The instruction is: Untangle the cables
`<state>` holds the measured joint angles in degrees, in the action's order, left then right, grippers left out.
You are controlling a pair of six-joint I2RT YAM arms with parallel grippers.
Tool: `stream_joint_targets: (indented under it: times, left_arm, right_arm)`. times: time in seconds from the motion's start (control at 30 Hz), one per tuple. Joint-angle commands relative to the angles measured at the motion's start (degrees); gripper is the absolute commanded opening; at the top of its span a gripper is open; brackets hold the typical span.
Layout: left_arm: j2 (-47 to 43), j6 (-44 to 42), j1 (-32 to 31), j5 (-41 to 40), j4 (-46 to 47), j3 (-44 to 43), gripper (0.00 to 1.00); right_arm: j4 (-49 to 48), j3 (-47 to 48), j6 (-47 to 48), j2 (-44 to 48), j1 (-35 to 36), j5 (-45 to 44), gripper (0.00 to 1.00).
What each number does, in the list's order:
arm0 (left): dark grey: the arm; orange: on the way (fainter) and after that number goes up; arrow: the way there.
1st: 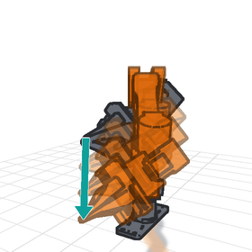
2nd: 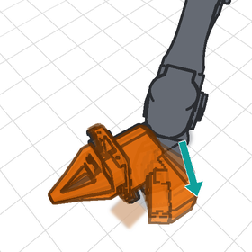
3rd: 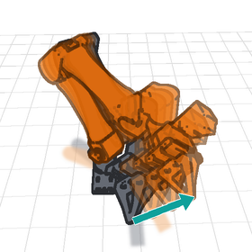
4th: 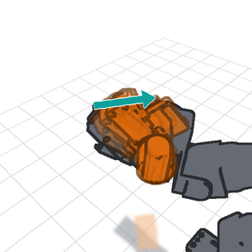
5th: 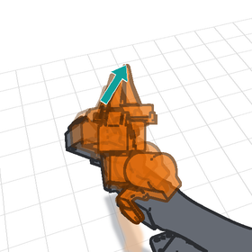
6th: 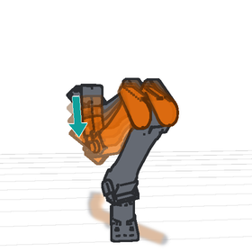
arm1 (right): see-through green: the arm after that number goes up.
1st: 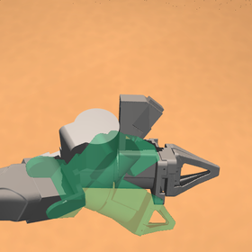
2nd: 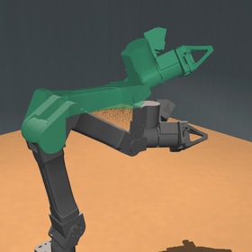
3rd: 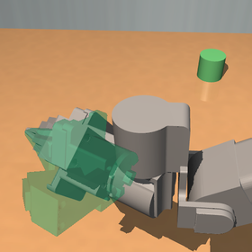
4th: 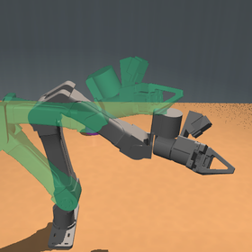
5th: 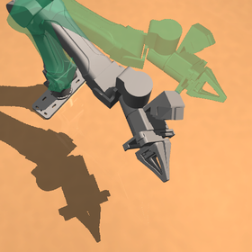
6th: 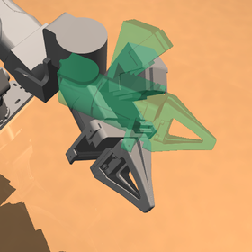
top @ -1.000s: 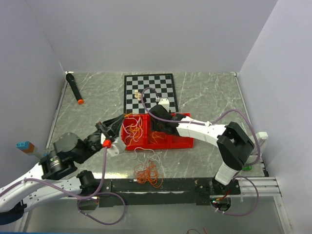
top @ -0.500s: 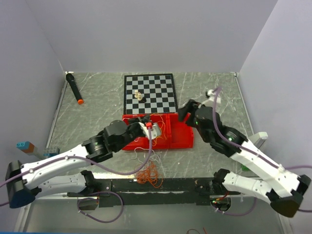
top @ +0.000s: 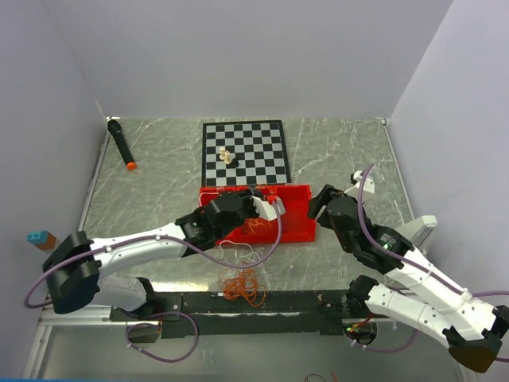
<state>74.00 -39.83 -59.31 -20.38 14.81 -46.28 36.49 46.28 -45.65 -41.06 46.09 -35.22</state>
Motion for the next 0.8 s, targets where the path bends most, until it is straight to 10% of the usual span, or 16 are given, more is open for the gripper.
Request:
stream_joint_targets:
  times: [0.0,0.77]
  left_arm:
    - [3.1,0.2,0.2,2.6,-4.2,-4.2,0.02]
    - [20.3,12.5,4.0,-7.9,-22.1,-16.2,0.01]
  right_arm:
    - [-0.8,-1.3,-0.5,2.3,-0.2,-1.3,0.73]
    - [0.3,-1.5,-0.8,2.0,-0.6,-0.6,0.73]
